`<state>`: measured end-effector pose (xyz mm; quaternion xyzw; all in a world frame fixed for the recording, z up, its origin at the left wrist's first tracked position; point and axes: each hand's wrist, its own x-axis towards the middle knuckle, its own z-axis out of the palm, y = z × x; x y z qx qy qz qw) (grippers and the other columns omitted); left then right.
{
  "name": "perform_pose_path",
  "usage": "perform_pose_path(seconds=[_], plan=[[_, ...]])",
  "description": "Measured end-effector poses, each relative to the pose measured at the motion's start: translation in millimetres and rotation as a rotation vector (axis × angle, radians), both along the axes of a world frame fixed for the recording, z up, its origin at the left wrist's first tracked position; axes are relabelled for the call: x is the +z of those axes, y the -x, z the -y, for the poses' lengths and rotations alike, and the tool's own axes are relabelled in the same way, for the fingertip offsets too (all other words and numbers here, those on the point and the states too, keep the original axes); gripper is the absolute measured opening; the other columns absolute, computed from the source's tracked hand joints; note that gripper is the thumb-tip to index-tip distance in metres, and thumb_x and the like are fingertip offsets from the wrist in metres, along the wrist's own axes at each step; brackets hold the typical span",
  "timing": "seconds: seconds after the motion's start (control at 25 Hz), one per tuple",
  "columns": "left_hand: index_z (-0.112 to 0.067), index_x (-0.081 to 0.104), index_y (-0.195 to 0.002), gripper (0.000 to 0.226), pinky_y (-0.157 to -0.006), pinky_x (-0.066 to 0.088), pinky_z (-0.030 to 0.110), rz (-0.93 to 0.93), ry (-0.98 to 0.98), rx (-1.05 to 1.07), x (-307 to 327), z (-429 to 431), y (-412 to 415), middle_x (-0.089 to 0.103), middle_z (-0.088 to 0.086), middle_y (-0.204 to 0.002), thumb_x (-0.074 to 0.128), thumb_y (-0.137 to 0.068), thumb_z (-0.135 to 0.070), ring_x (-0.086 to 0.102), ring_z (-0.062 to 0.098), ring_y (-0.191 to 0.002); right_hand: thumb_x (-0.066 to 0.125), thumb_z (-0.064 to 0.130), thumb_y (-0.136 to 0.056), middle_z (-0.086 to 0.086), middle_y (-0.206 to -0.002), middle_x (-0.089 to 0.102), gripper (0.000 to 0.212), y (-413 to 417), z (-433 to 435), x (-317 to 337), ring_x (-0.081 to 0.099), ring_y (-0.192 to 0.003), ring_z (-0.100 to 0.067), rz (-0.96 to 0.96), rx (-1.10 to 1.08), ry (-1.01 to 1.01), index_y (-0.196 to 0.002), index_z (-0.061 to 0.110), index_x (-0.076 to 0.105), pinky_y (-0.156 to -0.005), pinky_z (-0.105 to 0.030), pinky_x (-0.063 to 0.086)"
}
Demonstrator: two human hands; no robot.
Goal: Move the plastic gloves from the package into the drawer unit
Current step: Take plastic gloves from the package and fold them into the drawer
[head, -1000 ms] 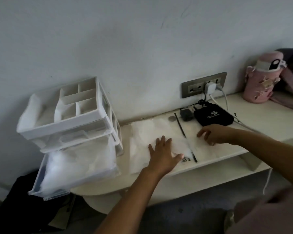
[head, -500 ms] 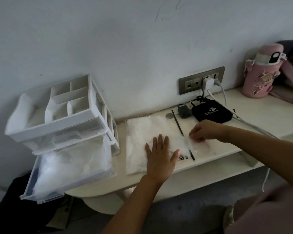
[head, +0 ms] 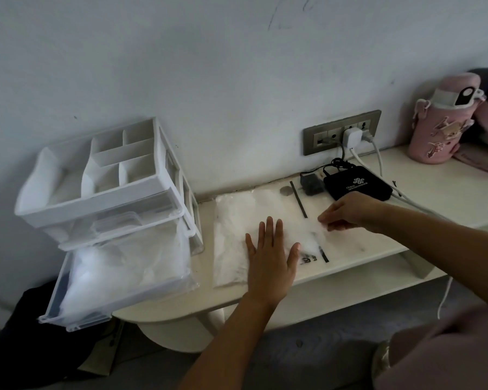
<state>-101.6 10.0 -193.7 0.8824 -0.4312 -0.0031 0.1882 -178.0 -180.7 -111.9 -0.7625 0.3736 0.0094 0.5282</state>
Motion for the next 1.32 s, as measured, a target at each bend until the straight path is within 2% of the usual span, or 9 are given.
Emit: perform_pose_path(seconds=[0.16, 0.32, 0.44, 0.64, 0.76, 0.92, 1.16, 1.24, 1.32], plan=[[-0.021, 0.0, -0.153, 0.102, -0.113, -0.02, 0.039, 0.004, 0.009, 0.005, -1, 0, 0, -0.006, 0.001, -0.16, -0.03, -0.069, -0.071, -0.016, 0.013, -0.144, 0.062, 0.007, -0.087, -0.011, -0.086, 0.071, 0.01, 4, 7, 7, 0.067, -0.075, -0.017, 0.055, -0.072, -0.107, -0.092, -0.001, 0.066, -0.064, -0.022, 0.052], [-0.019, 0.005, -0.153, 0.099, -0.113, -0.019, 0.038, 0.023, 0.044, -0.001, -3, 0, 0, -0.002, 0.002, -0.161, -0.027, -0.074, -0.069, -0.015, 0.011, -0.143, 0.06, -0.004, -0.086, -0.016, -0.089, 0.068, 0.01, 7, 5, 5, 0.066, -0.078, -0.021, -0.008, -0.04, -0.2, -0.096, -0.003, 0.061, -0.064, -0.025, 0.056], [-0.017, 0.008, -0.153, 0.098, -0.112, -0.019, 0.039, 0.038, 0.043, -0.01, -4, 1, 0, 0.001, 0.003, -0.161, -0.026, -0.076, -0.067, -0.014, 0.012, -0.142, 0.064, -0.006, -0.082, -0.015, -0.092, 0.066, 0.026, 7, -1, -5, 0.064, -0.076, -0.018, -0.08, 0.036, -0.06, -0.107, 0.002, 0.061, -0.061, -0.021, 0.052], [-0.016, 0.009, -0.153, 0.099, -0.115, -0.016, 0.038, 0.037, 0.015, -0.004, -3, 2, 1, 0.004, 0.004, -0.161, -0.026, -0.075, -0.065, -0.003, 0.016, -0.148, 0.053, -0.008, -0.087, -0.008, -0.09, 0.064, 0.029, -8, -12, -14, 0.057, -0.073, -0.017, -0.062, 0.11, 0.106, -0.109, 0.003, 0.067, -0.067, -0.021, 0.05], [-0.014, 0.011, -0.153, 0.097, -0.115, -0.014, 0.037, 0.037, 0.017, -0.007, -1, 1, 2, 0.007, 0.004, -0.161, -0.023, -0.075, -0.063, 0.0, 0.016, -0.148, 0.056, -0.005, -0.088, -0.008, -0.089, 0.063, 0.024, -19, -16, -14, 0.055, -0.069, -0.014, -0.037, 0.085, 0.101, -0.109, -0.001, 0.066, -0.059, -0.017, 0.048], [-0.01, 0.021, -0.151, 0.1, -0.114, -0.012, 0.039, 0.05, 0.081, -0.022, -3, 2, 1, 0.017, 0.009, -0.159, -0.022, -0.078, -0.064, 0.01, 0.02, -0.148, 0.064, 0.006, -0.087, -0.004, -0.07, 0.059, 0.019, -33, -23, -16, 0.052, -0.057, -0.01, -0.031, 0.035, 0.108, -0.103, -0.005, 0.066, -0.042, -0.012, 0.04], [-0.007, 0.043, -0.141, 0.081, -0.112, 0.009, 0.052, 0.084, 0.058, 0.01, -6, 3, -1, 0.042, 0.013, -0.147, -0.005, -0.096, -0.055, 0.037, 0.026, -0.138, 0.055, 0.001, -0.087, 0.0, -0.069, 0.053, 0.027, -53, -20, -18, 0.049, -0.059, -0.008, -0.081, 0.0, 0.129, -0.112, -0.004, 0.064, -0.053, -0.018, 0.041], [-0.007, 0.049, -0.137, 0.074, -0.108, 0.02, 0.056, 0.079, 0.038, 0.038, -6, 3, 0, 0.049, 0.013, -0.142, 0.001, -0.099, -0.05, 0.044, 0.027, -0.133, 0.062, 0.002, -0.084, 0.0, -0.069, 0.055, 0.024, -56, -19, -17, 0.051, -0.059, -0.009, -0.021, -0.07, 0.079, -0.107, -0.002, 0.066, -0.055, -0.018, 0.043], [-0.009, 0.049, -0.136, 0.071, -0.105, 0.026, 0.059, 0.085, 0.034, 0.078, -7, 3, 0, 0.05, 0.013, -0.141, 0.003, -0.1, -0.049, 0.047, 0.027, -0.131, 0.075, 0.009, -0.077, -0.003, -0.069, 0.059, 0.021, -58, -20, -17, 0.055, -0.063, -0.014, 0.048, -0.155, 0.058, -0.094, -0.002, 0.07, -0.066, -0.025, 0.05]])
